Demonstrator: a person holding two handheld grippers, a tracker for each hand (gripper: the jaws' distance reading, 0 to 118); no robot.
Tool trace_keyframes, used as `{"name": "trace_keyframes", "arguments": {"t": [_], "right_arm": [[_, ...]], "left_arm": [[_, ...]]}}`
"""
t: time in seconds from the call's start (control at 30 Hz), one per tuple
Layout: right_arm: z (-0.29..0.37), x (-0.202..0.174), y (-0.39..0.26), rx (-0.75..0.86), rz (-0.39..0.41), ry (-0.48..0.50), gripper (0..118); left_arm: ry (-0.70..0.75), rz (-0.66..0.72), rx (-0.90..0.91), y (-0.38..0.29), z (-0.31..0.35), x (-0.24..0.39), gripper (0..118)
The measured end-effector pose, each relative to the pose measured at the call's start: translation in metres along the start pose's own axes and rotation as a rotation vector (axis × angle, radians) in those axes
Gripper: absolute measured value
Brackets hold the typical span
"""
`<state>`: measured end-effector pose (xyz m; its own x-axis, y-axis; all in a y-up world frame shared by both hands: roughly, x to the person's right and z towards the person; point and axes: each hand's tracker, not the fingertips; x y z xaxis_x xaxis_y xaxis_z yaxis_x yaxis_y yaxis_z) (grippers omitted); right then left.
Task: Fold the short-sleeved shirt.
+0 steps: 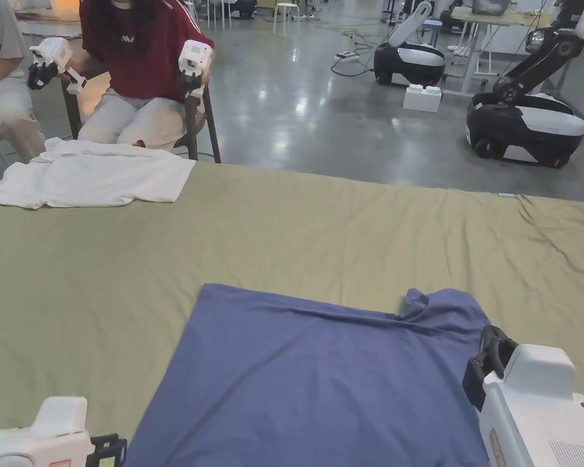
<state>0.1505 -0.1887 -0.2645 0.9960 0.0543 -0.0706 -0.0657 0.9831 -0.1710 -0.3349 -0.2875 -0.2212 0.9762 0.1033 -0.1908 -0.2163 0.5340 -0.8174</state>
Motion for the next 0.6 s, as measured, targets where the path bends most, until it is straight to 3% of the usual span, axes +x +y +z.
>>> {"name": "trace_keyframes", "arguments": {"t": [0.13,0.23,0.3,0.37,0.47,0.6], "right_arm": [[0.000,0.004,-0.010,-0.041,0.004,-0.001,0],[0.005,0.010,-0.018,-0.066,0.002,-0.011,0],[0.008,0.016,-0.023,-0.092,0.004,-0.018,0],[0.011,0.024,-0.030,-0.116,0.000,-0.029,0],[0.015,0.038,-0.040,-0.160,-0.019,-0.051,0],[0.024,0.059,-0.051,-0.233,-0.017,-0.072,4]], "left_arm": [[0.035,0.059,-0.114,-0.010,-0.030,-0.002,63],[0.044,0.021,-0.186,-0.024,-0.044,0.011,60],[0.101,-0.037,-0.115,-0.027,-0.037,0.020,45],[0.082,-0.023,-0.133,-0.027,-0.039,0.023,42],[0.047,-0.070,-0.140,-0.026,-0.043,0.034,12],[0.053,-0.106,-0.140,-0.026,-0.042,0.039,3]]}}
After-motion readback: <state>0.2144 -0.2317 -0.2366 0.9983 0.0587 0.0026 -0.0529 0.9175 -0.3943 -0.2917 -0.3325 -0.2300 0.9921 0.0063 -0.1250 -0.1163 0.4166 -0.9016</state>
